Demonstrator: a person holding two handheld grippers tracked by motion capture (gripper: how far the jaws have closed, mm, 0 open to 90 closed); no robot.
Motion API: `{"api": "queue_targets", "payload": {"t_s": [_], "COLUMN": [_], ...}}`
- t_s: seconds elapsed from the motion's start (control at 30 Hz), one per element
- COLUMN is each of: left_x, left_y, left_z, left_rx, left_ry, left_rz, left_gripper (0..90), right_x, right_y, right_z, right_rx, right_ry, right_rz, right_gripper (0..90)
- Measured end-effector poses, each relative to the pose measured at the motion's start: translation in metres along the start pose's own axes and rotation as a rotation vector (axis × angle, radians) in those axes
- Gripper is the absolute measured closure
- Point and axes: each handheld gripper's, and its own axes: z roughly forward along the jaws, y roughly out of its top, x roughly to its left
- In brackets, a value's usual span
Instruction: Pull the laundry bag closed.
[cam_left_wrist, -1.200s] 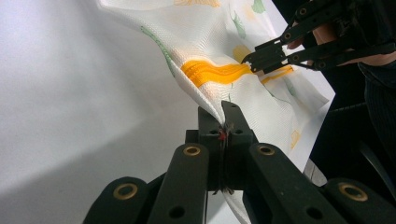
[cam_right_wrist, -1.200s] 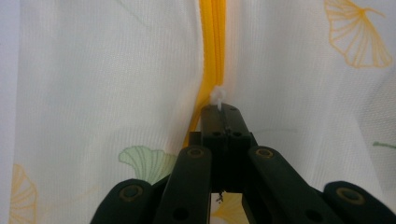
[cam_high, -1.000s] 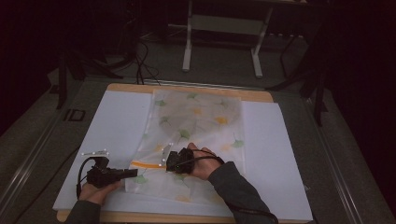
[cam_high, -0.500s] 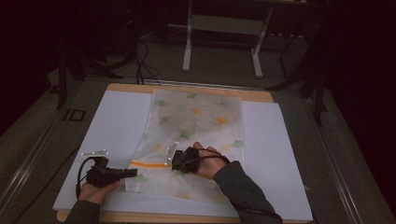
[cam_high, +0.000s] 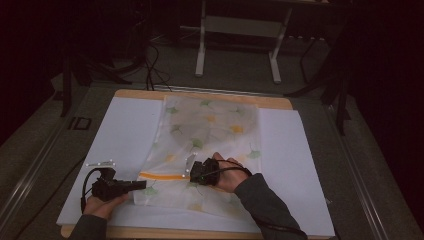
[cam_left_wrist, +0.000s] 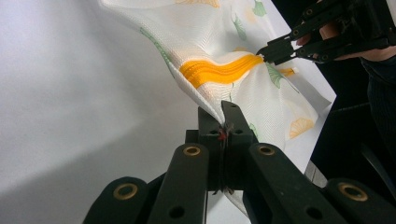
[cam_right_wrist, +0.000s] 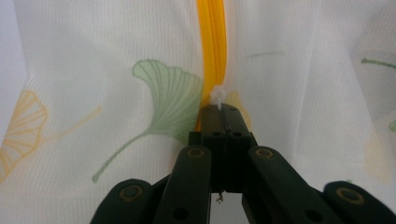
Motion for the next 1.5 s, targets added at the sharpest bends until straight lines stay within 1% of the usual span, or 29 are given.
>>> {"api": "queue_targets", "payload": {"t_s": [0.3, 0.5, 0.73, 0.83, 0.97, 1.07, 1.33, 1.5], "left_x": [0.000, 0.001, 0.001, 0.001, 0.000, 0.001, 0.001, 0.001], "left_y": [0.000, 0.000, 0.000, 0.000, 0.000, 0.000, 0.000, -0.001], "left_z": [-0.001, -0.001, -0.001, -0.001, -0.001, -0.002, -0.002, -0.003], "left_rx": [0.000, 0.001, 0.001, 0.000, 0.002, -0.003, -0.003, -0.004], "left_ry": [0.002, 0.002, 0.000, -0.001, 0.001, 0.006, 0.005, 0.004], "left_rz": [-0.002, -0.001, -0.002, -0.001, 0.001, -0.004, -0.002, -0.001], "left_gripper": [89.3, 89.3, 89.3, 89.3, 89.2, 89.3, 89.3, 89.3], "right_x": [0.001, 0.004, 0.003, 0.002, 0.002, 0.003, 0.002, 0.004], "right_y": [-0.009, -0.014, -0.022, -0.026, -0.030, -0.033, -0.046, -0.050], "right_z": [-0.003, -0.006, -0.009, -0.011, -0.013, -0.014, -0.018, -0.020], "right_rx": [0.004, 0.016, 0.015, 0.017, 0.016, 0.033, 0.035, 0.043], "right_ry": [-0.004, -0.013, -0.005, -0.010, -0.008, -0.017, -0.021, -0.026], "right_rz": [0.002, -0.006, 0.011, 0.009, 0.018, 0.014, 0.038, 0.033], "right_gripper": [90.0, 90.0, 90.0, 90.0, 90.0, 90.0, 90.0, 90.0]}}
